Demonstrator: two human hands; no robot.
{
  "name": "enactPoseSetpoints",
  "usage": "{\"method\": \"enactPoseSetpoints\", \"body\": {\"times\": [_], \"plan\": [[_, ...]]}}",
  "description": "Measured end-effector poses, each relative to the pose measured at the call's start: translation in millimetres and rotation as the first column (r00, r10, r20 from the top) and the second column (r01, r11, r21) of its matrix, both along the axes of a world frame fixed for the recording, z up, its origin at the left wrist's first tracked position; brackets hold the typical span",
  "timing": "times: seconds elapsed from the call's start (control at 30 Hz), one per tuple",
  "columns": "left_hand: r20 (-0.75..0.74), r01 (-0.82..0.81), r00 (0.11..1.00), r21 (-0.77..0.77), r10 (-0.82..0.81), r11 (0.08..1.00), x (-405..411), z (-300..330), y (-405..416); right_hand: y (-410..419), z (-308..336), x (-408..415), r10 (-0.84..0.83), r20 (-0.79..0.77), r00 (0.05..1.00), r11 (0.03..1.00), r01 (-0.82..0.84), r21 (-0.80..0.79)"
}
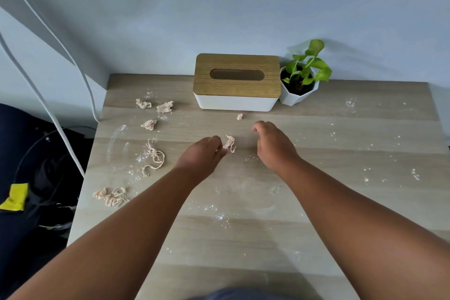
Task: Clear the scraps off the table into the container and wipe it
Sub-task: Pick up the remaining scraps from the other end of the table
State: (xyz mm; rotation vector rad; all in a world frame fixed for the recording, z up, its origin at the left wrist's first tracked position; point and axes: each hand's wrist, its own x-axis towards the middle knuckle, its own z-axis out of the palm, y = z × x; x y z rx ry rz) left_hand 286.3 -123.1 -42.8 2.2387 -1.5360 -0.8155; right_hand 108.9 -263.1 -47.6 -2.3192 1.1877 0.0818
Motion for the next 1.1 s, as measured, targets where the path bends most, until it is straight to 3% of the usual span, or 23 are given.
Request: {"method": "enactPoseSetpoints", "body": {"times": [0.13,0.33,0.53,0.77,0.97,1.1], "plan": [[0.009,0.009,1.000,-0.011,-0.009,1.000,3,-3,-5,-5,-6,12,0.021,-0.023,1.000,1.000,-0.021,0.000],[0.052,-0.039,0.998,-0.008,0.040,0.999,2,-12,-15,-9,-14,28,0.031,0.014,0.999,0.977,-0.027,-0.213],[0.088,-0.045,0.995,-0.034,0.048,0.998,-4,-25,-24,-16,-28,42,0.026,0.035,0.999,0.974,-0.018,-0.225],[0.132,-0.039,0.991,0.041,0.033,0.998,-14,-39,-31,-23,-37,56,0.008,-0.056,0.998,0.983,-0.018,-0.180],[0.201,-0.009,0.980,-0.001,0.009,1.000,-17,-38,-28,-26,-36,63,0.028,-0.116,0.993,0.982,-0.048,-0.181],[0.156,-0.063,0.985,-0.039,0.068,0.997,-21,-29,-24,-19,-35,56,0.020,-0.112,0.994,0.976,-0.044,-0.213]]}}
